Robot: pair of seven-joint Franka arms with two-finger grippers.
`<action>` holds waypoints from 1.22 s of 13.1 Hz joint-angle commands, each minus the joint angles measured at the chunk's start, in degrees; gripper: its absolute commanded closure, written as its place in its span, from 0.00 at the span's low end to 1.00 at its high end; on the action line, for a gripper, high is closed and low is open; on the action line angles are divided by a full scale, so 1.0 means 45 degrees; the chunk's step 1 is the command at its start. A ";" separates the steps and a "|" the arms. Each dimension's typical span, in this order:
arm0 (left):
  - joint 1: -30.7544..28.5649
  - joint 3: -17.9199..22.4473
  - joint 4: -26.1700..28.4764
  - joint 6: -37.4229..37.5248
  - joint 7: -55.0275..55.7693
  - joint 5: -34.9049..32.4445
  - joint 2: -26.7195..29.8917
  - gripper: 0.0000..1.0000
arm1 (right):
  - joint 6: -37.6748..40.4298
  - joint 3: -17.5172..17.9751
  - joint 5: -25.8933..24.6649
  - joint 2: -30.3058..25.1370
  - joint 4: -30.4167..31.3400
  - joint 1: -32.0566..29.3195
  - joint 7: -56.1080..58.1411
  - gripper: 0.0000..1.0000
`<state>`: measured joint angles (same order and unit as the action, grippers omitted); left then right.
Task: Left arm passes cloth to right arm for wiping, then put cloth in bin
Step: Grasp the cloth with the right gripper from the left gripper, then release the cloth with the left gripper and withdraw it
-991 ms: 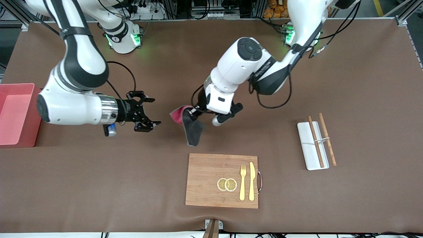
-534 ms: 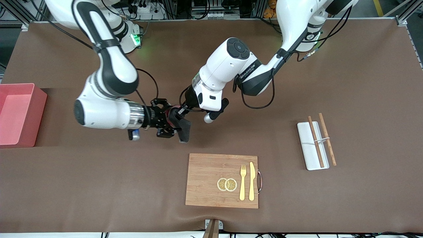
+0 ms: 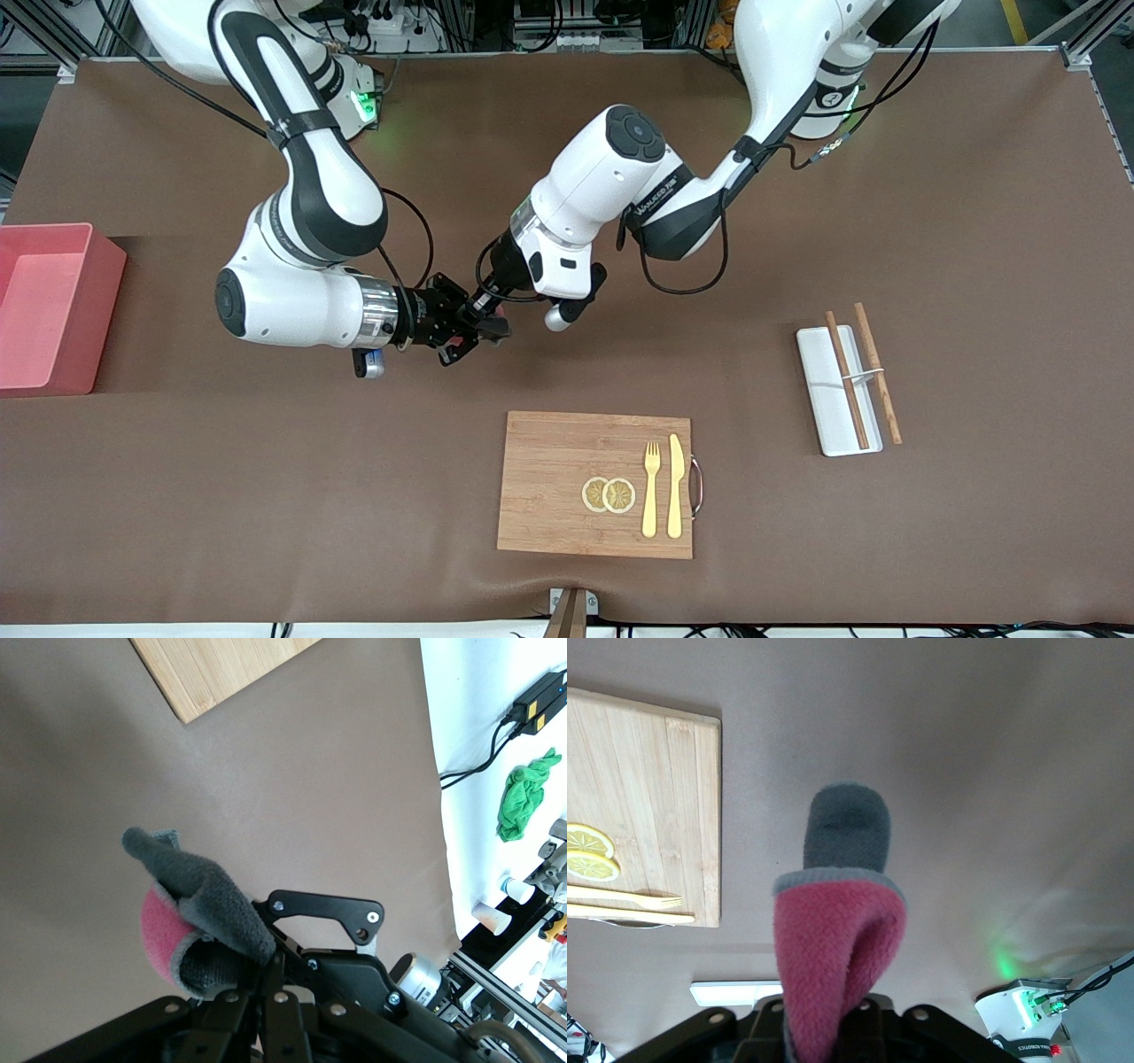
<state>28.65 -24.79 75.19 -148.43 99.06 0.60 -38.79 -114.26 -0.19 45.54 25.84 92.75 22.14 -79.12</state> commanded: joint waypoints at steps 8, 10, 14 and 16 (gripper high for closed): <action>-0.2476 0.0137 -0.0088 0.5885 -0.3310 -0.0681 0.2719 0.00 | 0.1447 0.0003 -0.4114 -0.0156 0.0248 -0.0800 0.2230 1.00; -0.3530 0.0118 0.0010 0.7682 -0.5478 -0.0681 0.3267 0.00 | 0.0516 0.0003 -0.5408 -0.0136 0.0829 -0.0741 0.2270 1.00; -0.5309 0.0079 0.0068 1.0341 -0.9447 -0.0680 0.3795 0.00 | -0.1908 -0.0016 -0.5977 -0.0137 0.2472 -0.0819 0.3282 1.00; -0.6031 0.0118 0.0244 1.0833 -0.9980 -0.0739 0.4049 0.00 | -0.3176 -0.0016 -0.6661 -0.0155 0.3485 -0.1519 0.4587 1.00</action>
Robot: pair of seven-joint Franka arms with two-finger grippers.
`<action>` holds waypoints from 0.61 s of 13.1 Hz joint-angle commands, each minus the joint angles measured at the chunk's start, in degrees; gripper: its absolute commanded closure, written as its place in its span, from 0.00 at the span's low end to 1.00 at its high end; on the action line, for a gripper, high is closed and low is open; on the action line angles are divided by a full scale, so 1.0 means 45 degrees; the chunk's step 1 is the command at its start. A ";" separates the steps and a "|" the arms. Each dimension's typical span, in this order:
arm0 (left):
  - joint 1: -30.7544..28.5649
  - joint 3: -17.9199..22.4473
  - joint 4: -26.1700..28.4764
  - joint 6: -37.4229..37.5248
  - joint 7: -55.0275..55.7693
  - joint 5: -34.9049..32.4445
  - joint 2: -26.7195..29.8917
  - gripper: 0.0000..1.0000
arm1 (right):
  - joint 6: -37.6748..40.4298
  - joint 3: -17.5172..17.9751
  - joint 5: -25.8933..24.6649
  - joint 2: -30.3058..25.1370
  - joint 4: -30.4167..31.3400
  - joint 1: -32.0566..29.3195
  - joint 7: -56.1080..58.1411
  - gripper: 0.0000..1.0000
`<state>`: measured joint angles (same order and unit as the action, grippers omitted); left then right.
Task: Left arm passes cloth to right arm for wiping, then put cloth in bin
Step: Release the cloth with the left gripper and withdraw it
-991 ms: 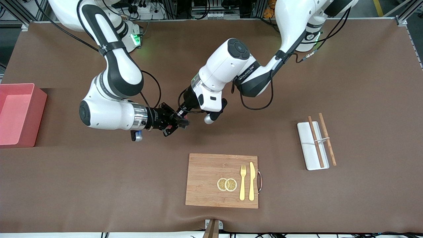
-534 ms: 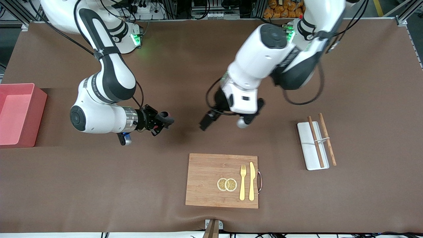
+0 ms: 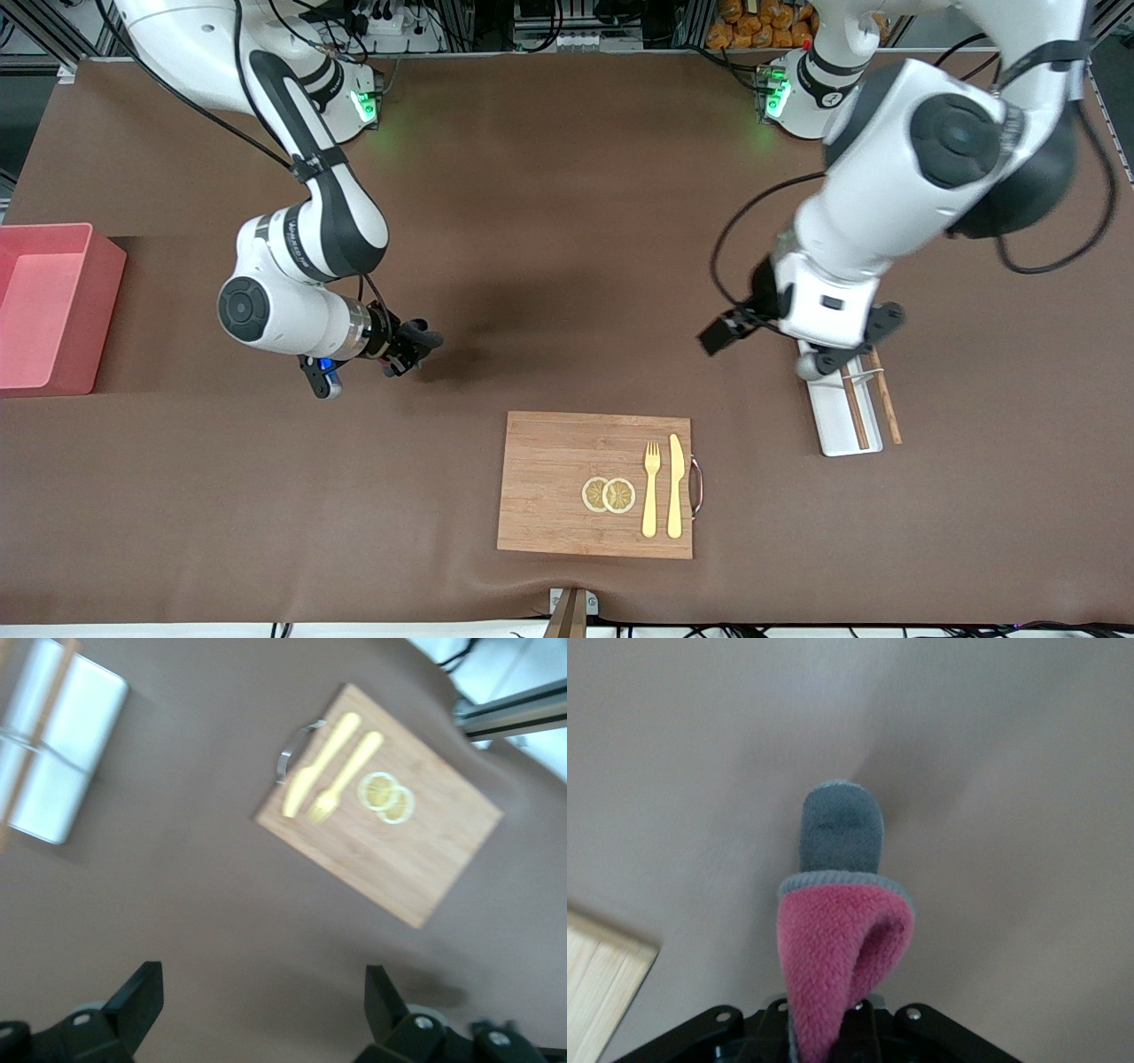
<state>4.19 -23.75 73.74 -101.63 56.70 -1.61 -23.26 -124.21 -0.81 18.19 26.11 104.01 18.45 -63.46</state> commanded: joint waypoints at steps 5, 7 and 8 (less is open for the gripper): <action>-0.2371 -0.0133 0.0975 0.1588 -0.3960 -0.0229 0.1379 0.00 | -0.3350 0.0121 -0.0624 -0.0334 0.2801 -0.1675 0.3843 1.00; -0.2901 -0.0153 0.1034 0.1665 -0.5153 -0.0228 0.1651 0.00 | -0.3354 0.0121 -0.0605 -0.0315 0.2940 -0.2474 0.5130 1.00; -0.3116 -0.0153 0.1015 0.1840 -0.5546 -0.0228 0.1731 0.00 | -0.3315 0.0121 -0.0605 -0.0315 0.3076 -0.3059 0.6181 1.00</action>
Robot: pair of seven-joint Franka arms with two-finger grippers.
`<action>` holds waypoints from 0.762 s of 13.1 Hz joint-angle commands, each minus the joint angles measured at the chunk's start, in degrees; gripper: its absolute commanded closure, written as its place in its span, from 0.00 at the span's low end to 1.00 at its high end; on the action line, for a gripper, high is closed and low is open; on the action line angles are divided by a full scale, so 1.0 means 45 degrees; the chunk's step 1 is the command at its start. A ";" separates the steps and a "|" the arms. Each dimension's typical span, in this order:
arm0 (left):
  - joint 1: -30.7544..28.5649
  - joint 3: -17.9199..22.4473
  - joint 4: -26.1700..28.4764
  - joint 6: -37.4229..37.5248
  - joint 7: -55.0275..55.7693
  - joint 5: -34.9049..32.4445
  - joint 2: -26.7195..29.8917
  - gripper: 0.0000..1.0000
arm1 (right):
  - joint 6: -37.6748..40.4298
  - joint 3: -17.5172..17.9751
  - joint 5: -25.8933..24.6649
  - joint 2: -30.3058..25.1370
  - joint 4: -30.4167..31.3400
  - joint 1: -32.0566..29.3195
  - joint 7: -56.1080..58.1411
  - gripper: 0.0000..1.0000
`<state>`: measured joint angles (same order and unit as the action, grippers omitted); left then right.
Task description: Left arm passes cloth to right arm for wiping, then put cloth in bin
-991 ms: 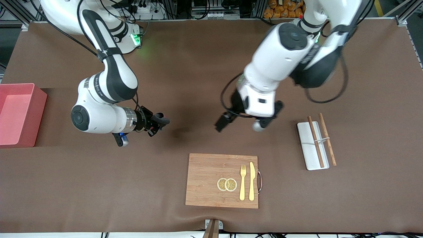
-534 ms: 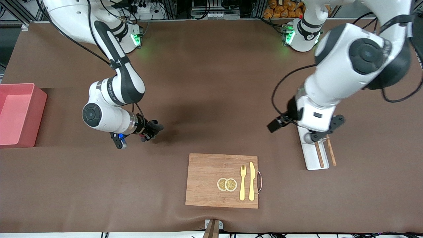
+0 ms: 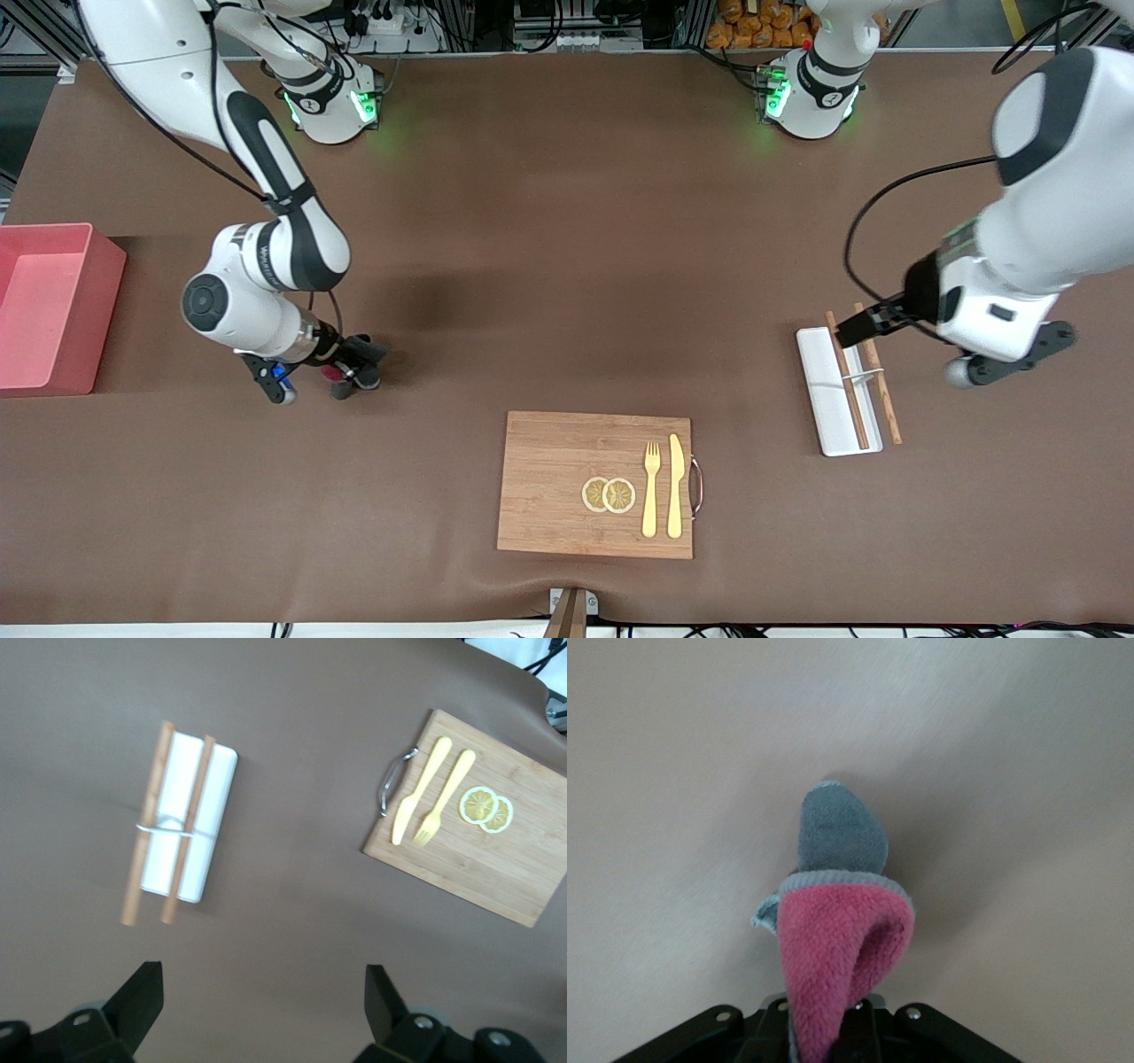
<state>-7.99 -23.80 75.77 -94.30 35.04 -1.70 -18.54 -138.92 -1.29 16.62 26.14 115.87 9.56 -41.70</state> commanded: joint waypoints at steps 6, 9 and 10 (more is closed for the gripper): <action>-0.0005 0.1629 0.0682 0.1325 -0.3973 -0.0091 0.1813 0.00 | 0.0577 0.0227 -0.0314 0.0342 -0.0745 -0.5518 0.9610 1.00; 0.1032 0.3507 0.1324 0.1366 -0.5730 0.0181 0.2633 0.00 | 0.0674 0.0071 -0.2902 0.0657 -0.1626 -0.6439 1.1414 1.00; 0.1054 0.3647 0.1695 0.1366 -0.5814 0.0434 0.2965 0.00 | 0.0829 0.0052 -0.3299 0.0599 -0.1667 -0.6305 1.1358 1.00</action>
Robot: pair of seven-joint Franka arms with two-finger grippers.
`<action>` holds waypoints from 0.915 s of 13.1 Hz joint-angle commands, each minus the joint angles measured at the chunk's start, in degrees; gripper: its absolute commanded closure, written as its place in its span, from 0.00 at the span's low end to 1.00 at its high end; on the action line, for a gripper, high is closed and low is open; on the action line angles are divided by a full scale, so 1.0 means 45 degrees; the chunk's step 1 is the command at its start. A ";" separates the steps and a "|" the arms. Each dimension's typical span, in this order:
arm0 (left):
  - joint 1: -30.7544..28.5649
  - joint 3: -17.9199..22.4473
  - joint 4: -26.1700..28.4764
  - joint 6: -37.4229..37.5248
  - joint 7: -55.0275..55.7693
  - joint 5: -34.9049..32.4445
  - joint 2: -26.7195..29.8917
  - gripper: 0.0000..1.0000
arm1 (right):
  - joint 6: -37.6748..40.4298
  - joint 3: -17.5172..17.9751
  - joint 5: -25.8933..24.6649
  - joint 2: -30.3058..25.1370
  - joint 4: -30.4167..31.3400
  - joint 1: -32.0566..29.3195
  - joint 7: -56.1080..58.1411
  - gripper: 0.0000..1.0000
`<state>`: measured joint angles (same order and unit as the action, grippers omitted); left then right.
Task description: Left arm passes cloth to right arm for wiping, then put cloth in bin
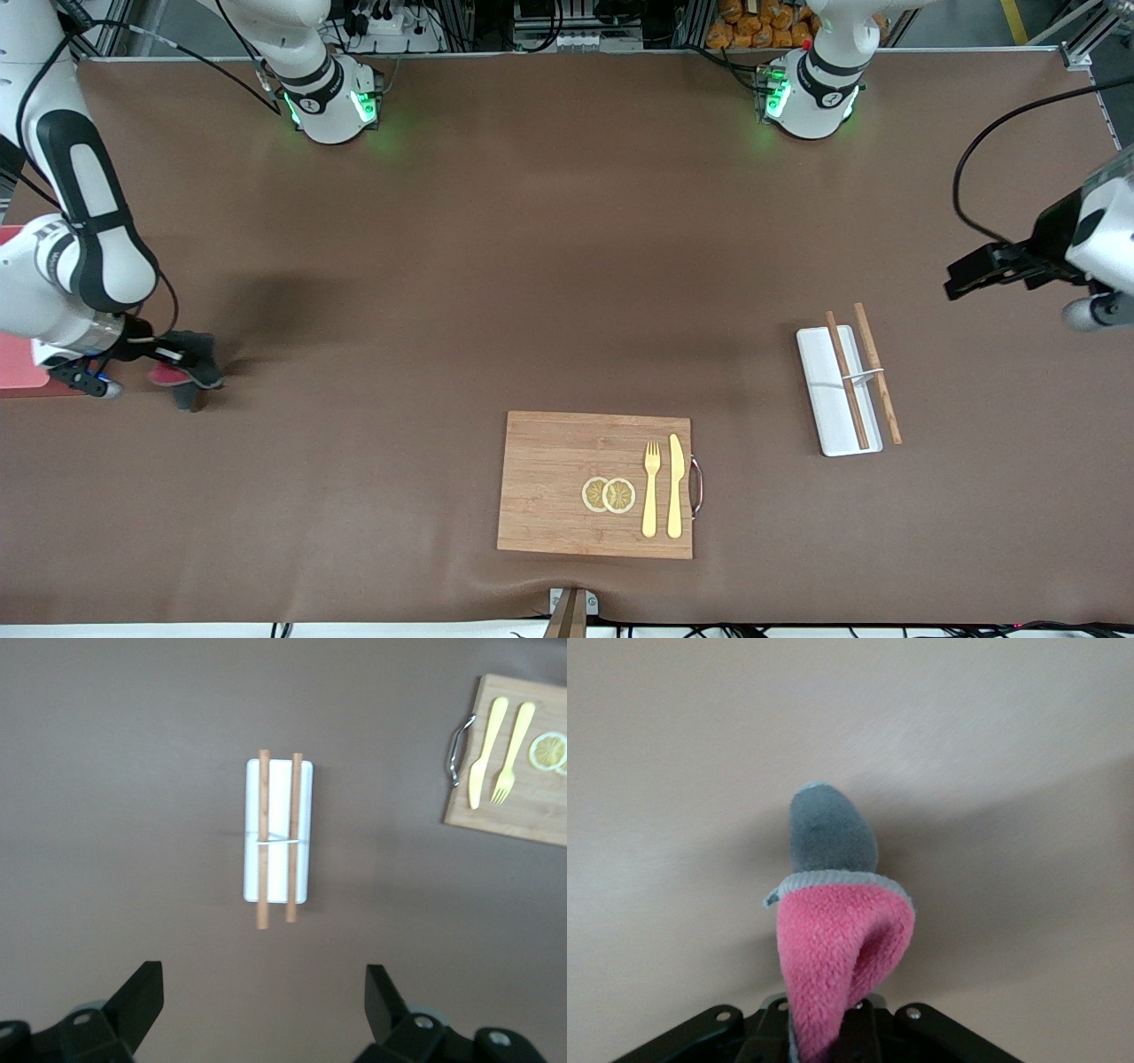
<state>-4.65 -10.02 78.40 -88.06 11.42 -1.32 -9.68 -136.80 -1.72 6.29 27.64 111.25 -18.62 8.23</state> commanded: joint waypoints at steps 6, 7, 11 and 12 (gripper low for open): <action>0.0349 0.0625 0.1775 -0.0020 -0.0604 0.0370 0.1720 0.00 | 0.0360 0.0225 -0.0832 0.0206 -0.0212 0.1439 -0.4047 1.00; 0.0407 0.0799 0.1951 -0.0039 -0.0604 0.0370 0.1857 0.00 | 0.0379 0.0226 -0.0830 0.0148 -0.0114 0.1868 -0.5099 1.00; 0.0681 0.1074 0.2480 -0.0137 -0.0604 0.0370 0.2190 0.00 | 0.0360 0.0284 -0.0753 -0.0418 0.0550 0.3568 -0.8637 1.00; 0.0778 0.1113 0.2480 -0.0137 -0.0604 0.0351 0.2171 0.00 | 0.0360 0.0323 -0.0385 -0.0458 0.0589 0.4113 -0.9573 1.00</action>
<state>-2.40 -6.16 87.30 -87.96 9.86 -0.40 -1.94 -135.46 -0.10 3.62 28.36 111.55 -3.41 -28.02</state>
